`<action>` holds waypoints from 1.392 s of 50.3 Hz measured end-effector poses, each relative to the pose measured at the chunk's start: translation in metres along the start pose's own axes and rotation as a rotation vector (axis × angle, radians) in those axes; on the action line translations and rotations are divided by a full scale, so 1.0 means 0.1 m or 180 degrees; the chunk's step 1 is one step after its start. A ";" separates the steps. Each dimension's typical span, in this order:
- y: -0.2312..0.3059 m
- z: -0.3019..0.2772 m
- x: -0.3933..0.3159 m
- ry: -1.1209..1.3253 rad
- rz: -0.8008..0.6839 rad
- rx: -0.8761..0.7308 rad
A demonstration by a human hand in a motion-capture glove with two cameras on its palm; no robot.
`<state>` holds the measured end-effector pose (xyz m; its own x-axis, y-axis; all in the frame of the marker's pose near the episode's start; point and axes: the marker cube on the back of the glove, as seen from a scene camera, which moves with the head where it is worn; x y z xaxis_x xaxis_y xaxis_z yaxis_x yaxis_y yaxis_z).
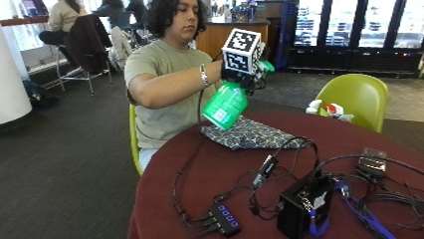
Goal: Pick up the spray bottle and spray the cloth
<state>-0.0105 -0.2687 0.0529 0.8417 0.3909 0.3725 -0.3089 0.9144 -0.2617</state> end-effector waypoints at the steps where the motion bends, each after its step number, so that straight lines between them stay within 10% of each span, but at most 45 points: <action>1: -0.03 -0.05 -0.09 -0.0156 -0.0112 0.0152; 13: -0.55 0.22 -0.94 -0.1775 -0.1171 0.1562; 45: -1.39 1.01 -1.33 -0.2027 -0.1359 0.1410; 70: -0.42 0.54 -0.27 0.0856 -0.0321 0.0587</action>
<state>-0.0439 -0.3122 0.1020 0.9511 0.2783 0.1337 -0.2724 0.9603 -0.0608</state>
